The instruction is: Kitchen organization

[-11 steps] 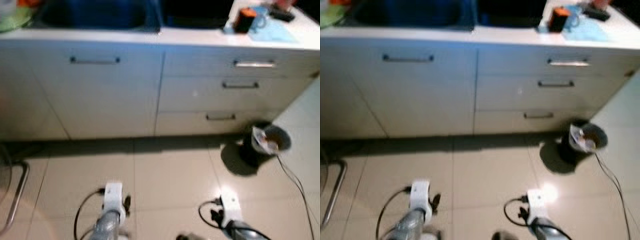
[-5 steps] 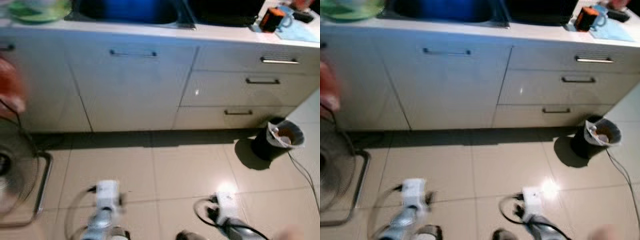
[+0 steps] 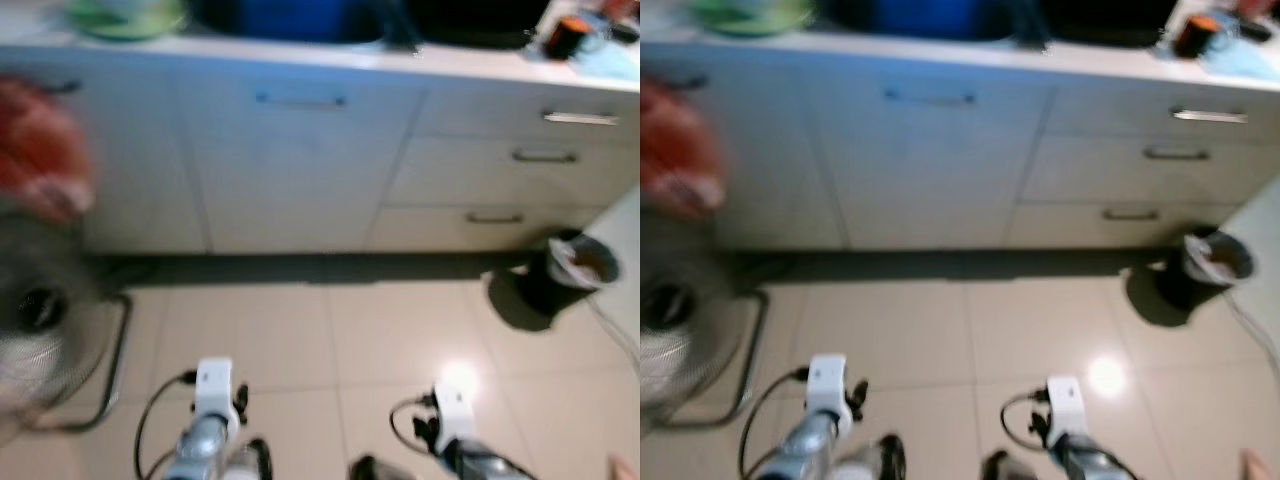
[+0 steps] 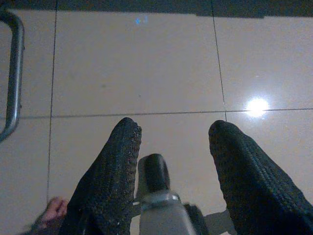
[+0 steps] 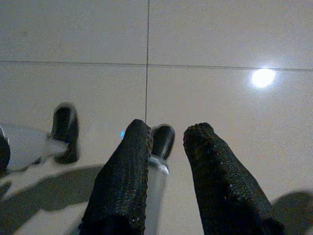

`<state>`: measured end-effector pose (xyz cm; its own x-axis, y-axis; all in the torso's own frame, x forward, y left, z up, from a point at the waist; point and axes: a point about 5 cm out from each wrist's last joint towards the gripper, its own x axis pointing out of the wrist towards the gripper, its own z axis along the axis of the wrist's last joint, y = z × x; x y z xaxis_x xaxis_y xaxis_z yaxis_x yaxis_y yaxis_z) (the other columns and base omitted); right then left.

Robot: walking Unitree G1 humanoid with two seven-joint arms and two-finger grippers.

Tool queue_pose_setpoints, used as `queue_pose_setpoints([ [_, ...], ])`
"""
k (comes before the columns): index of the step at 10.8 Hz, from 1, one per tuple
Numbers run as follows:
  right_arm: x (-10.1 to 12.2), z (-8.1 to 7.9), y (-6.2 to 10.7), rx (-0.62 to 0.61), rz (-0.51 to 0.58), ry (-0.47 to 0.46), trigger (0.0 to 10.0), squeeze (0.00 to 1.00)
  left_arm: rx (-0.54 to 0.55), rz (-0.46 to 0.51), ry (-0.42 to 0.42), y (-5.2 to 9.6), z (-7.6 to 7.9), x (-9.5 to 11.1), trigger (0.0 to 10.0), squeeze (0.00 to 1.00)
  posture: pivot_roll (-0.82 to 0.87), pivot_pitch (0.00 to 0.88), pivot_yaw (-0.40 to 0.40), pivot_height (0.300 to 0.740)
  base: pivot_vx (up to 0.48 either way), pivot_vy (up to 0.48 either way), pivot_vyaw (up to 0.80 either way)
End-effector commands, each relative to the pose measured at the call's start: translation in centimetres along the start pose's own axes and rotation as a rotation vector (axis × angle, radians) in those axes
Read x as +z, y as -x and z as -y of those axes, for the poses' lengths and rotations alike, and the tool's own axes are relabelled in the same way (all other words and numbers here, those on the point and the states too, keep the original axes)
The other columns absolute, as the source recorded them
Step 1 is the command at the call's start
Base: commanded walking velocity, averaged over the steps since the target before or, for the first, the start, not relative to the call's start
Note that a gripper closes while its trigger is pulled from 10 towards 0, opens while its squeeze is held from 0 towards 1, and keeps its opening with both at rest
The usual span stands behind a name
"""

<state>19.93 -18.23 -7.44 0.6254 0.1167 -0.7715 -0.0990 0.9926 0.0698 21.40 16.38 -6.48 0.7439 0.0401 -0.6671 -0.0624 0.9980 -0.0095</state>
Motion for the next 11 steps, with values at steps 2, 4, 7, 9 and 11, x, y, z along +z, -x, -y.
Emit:
queue_pose_setpoints([
  [2, -0.98, 0.30, 0.27, -0.011, -0.024, -0.017, 10.0, 0.00, 0.003, -0.021, 0.000, 0.02, 0.15, -0.29, 10.0, 0.00, 0.07, 0.151, -0.091, 0.740, 0.307, 0.000, 0.00],
  [4, -0.99, 0.29, 0.27, -0.011, -0.025, -0.016, 10.0, 0.00, 0.000, -0.023, 0.000, 0.01, 0.13, -0.29, 10.0, 0.00, 0.07, 0.150, -0.091, 0.740, 0.321, 0.000, 0.00],
  [7, -1.01, 0.30, 0.28, -0.010, -0.025, -0.015, 10.0, 0.00, -0.002, -0.024, -0.001, 0.00, 0.13, -0.27, 10.0, 0.00, 0.07, 0.145, -0.090, 0.740, 0.321, 0.000, 0.00],
  [9, -1.03, 0.32, 0.29, -0.009, -0.026, -0.015, 10.0, 0.00, -0.003, -0.024, 0.000, 0.00, 0.18, -0.28, 10.0, 0.00, 0.07, 0.143, -0.091, 0.740, 0.321, 0.000, 0.00],
  [11, -1.02, 0.30, 0.29, -0.009, -0.025, -0.014, 10.0, 0.00, -0.006, -0.023, 0.000, -0.03, 0.30, -0.20, 10.0, 0.00, 0.07, 0.141, -0.092, 0.740, 0.315, 0.000, 0.00],
])
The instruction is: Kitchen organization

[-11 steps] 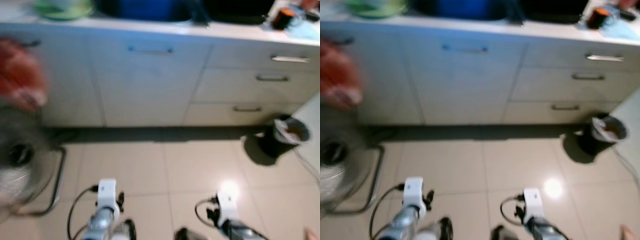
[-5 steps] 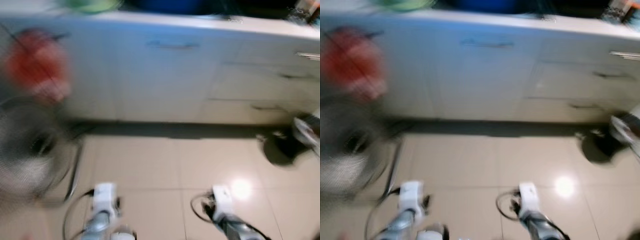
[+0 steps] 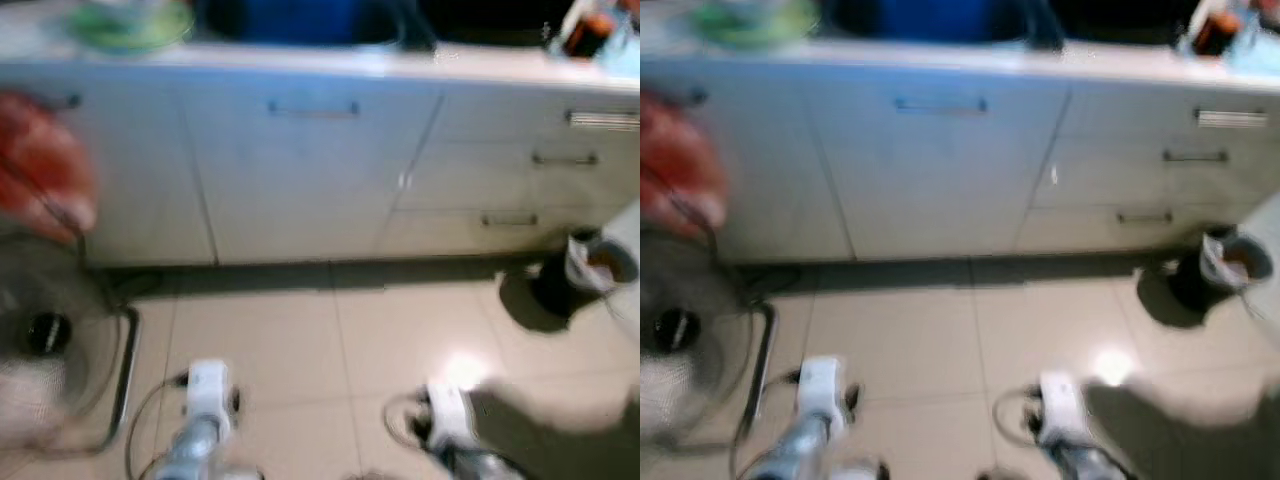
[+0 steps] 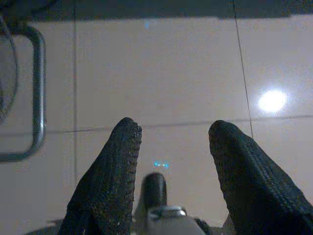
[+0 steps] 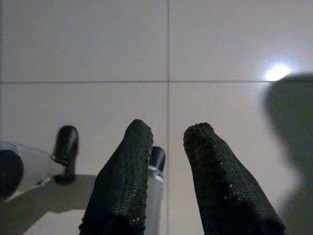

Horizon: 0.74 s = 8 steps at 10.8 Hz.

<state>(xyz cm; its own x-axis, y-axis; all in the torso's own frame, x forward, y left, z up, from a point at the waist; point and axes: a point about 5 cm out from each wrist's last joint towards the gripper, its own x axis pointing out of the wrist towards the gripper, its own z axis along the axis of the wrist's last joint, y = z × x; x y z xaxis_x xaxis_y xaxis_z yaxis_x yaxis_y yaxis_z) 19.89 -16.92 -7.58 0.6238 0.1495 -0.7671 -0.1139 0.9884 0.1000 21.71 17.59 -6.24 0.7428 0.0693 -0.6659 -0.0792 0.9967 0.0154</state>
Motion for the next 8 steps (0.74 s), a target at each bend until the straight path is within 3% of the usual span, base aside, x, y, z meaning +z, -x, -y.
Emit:
queue_pose_setpoints([
  [1, -0.92, 1.59, 0.57, -0.042, -0.027, -0.007, 10.0, 0.00, -0.037, -0.019, 0.007, 0.16, 1.63, -0.63, 10.0, 0.00, 0.07, 0.144, -0.092, 0.740, 0.304, 0.000, 0.00],
  [3, -0.88, 1.54, 0.55, -0.041, -0.028, -0.008, 10.0, 0.00, -0.036, -0.016, 0.007, 0.20, 1.60, -0.68, 10.0, 0.00, 0.07, 0.149, -0.090, 0.740, 0.298, 0.240, 0.00],
  [8, -0.83, 1.50, 0.52, -0.041, -0.025, -0.012, 10.0, 0.00, -0.037, 0.007, 0.007, 0.00, 2.04, 0.13, 10.0, 0.00, 0.07, 0.153, -0.090, 0.740, 0.289, 0.000, 0.00],
])
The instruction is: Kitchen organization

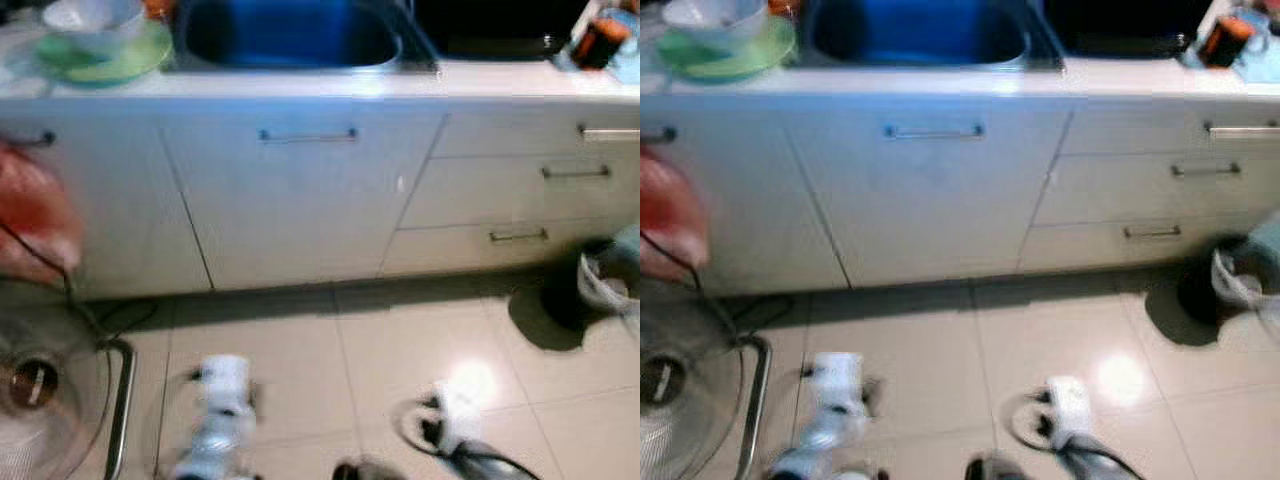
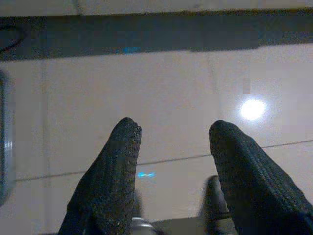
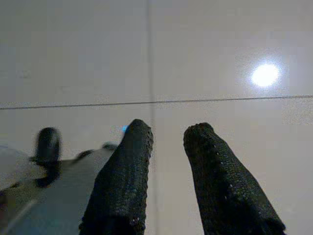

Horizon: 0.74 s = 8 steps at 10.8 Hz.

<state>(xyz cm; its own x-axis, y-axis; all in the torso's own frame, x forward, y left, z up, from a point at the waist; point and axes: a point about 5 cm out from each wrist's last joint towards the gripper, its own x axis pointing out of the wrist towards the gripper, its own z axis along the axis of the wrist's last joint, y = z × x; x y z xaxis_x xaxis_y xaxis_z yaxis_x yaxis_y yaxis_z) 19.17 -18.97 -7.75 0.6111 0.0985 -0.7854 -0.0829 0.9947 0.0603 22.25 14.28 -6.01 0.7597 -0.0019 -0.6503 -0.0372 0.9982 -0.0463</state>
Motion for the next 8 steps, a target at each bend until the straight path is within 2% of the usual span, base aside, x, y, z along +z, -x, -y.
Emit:
queue_pose_setpoints([
  [1, -0.11, -0.48, -0.08, 0.011, -0.002, -0.012, 10.0, 0.00, 0.034, -0.005, -0.011, 0.09, -1.06, -0.13, 10.0, 0.00, 0.07, 0.153, -0.090, 0.740, 0.277, 0.000, 0.00],
  [8, -0.10, -0.49, -0.07, 0.016, -0.001, -0.003, 10.0, 0.00, 0.031, 0.021, -0.011, 0.15, -0.16, 0.26, 10.0, 0.00, 0.07, 0.153, -0.090, 0.740, 0.267, 0.000, 0.00],
])
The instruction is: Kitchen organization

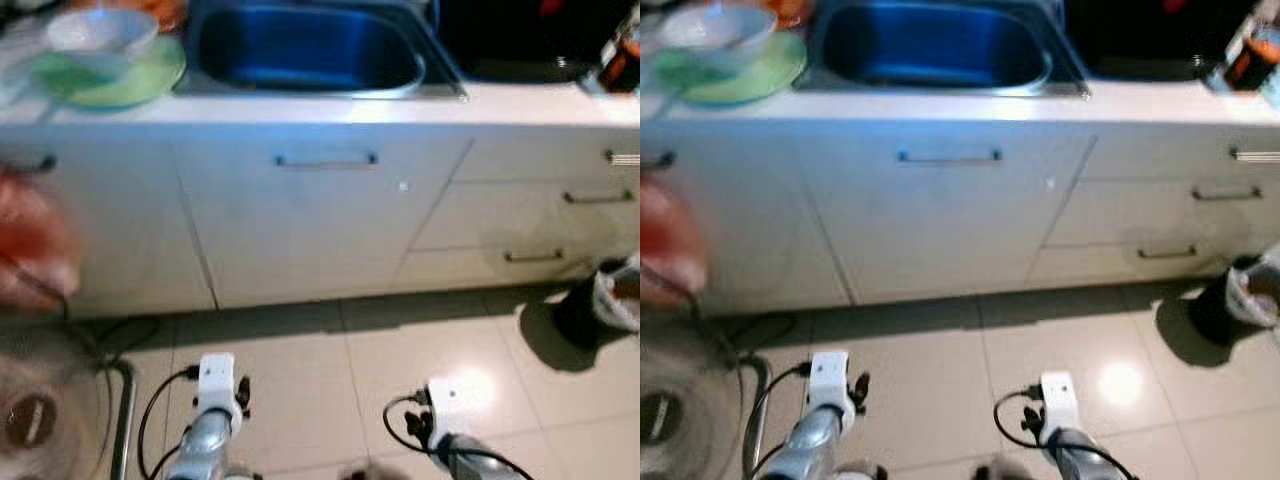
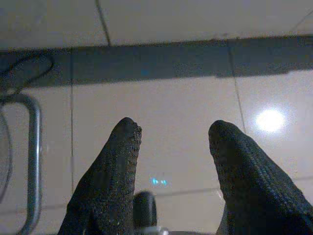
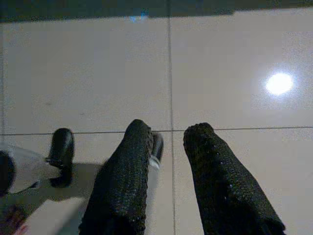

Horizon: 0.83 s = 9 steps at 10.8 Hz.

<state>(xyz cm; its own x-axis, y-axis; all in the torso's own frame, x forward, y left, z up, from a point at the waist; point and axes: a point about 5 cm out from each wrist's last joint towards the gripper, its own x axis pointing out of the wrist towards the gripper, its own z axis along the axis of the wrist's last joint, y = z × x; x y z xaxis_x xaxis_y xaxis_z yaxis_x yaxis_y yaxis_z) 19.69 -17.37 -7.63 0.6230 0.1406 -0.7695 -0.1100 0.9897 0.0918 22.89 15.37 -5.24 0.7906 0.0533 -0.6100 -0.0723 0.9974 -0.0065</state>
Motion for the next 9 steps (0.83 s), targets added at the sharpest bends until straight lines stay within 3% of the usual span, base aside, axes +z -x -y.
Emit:
queue_pose_setpoints([
  [1, -0.6, 1.0, 0.4, -0.024, -0.022, 0.001, 10.0, 0.00, -0.023, -0.026, -0.003, 0.2, 1.2, -0.5, 10.0, 0.00, 0.07, 0.152, -0.090, 0.740, 0.270, 0.000, 0.00],
  [9, -0.7, 0.9, 0.3, -0.021, -0.028, 0.019, 10.0, 0.00, -0.031, 0.032, -0.014, 1.1, 2.5, 1.3, 10.0, 0.00, 0.08, 0.132, -0.076, 0.740, 0.264, 0.000, 0.00],
])
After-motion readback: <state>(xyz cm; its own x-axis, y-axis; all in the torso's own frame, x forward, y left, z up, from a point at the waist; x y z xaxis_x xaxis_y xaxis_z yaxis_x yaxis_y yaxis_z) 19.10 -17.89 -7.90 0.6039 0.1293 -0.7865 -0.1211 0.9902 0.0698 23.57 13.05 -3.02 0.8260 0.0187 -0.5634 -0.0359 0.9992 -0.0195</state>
